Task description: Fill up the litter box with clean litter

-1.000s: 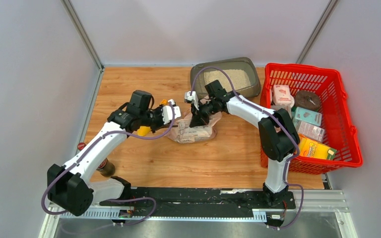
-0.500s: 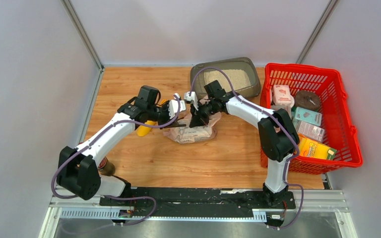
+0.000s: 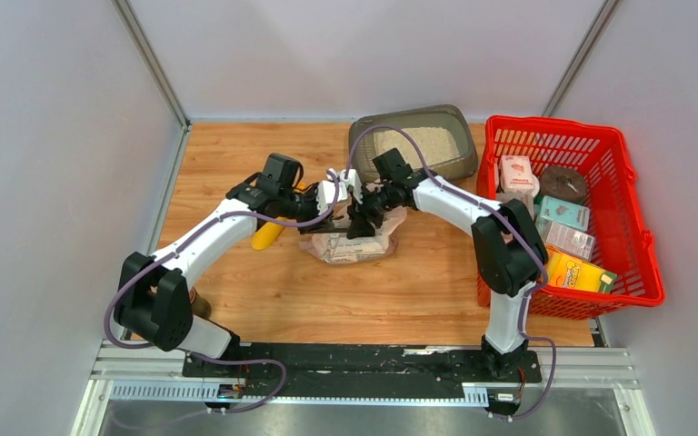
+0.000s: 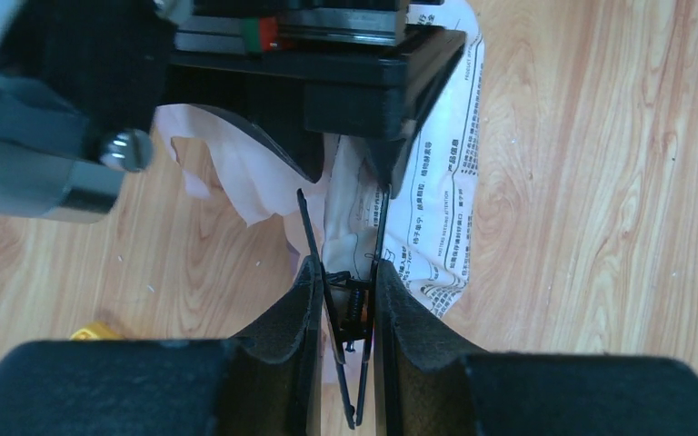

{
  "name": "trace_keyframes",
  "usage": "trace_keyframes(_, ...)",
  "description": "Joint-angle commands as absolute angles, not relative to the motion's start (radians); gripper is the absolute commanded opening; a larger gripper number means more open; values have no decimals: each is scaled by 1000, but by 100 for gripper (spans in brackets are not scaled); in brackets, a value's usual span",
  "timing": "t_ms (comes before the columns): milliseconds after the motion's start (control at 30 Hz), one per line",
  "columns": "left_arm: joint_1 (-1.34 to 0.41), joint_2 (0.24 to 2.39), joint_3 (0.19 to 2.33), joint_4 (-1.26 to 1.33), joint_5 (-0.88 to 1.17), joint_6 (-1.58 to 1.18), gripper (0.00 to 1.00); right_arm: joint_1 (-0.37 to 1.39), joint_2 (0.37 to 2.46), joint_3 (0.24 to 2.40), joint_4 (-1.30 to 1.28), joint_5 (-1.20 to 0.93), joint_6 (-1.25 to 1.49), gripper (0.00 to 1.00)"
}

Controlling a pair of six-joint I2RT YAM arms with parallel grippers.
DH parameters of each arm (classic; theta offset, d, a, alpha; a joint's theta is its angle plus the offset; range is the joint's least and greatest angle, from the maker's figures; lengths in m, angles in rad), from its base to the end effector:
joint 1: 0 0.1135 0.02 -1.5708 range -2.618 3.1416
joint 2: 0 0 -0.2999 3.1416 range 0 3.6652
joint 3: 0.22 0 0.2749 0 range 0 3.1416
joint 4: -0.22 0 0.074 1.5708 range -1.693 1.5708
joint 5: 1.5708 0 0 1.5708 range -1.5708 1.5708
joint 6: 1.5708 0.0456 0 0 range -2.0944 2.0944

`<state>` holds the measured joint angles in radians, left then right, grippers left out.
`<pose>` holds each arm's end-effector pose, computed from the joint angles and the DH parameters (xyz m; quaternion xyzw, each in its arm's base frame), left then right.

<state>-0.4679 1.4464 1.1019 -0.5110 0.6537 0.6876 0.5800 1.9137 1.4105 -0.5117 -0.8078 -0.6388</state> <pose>0.2801 -0.1726 0.2938 0.5787 0.6818 -0.2626 0.3625 0.3504 0.2690 0.2295 -0.5945 0.6634 0.3703 0.2633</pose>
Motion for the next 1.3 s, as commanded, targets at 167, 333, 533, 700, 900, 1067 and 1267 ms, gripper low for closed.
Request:
trace_keyframes(167, -485, 1476, 1111, -474, 643, 750, 0, 554, 1761, 1347, -595, -762, -804, 63)
trace_keyframes(333, -494, 1489, 1124, -480, 647, 759, 0, 545, 1691, 1279, -597, -730, -835, 65)
trace_keyframes(533, -499, 1500, 1143, -514, 652, 794, 0, 535, 1661, 1255, -580, -675, -838, 65)
trace_keyframes(700, -499, 1488, 1140, -543, 660, 834, 0, 508, 1667, 1239, -540, -623, -844, 62)
trace_keyframes(900, -511, 1517, 1181, -587, 675, 874, 0, 489, 1681, 1236, -515, -609, -862, 19)
trace_keyframes(1067, -538, 1542, 1218, -597, 686, 891, 0, 489, 1677, 1249, -494, -672, -815, 6)
trace_keyframes(1267, -572, 1589, 1246, -578, 686, 876, 0, 491, 1683, 1253, -489, -701, -792, 5)
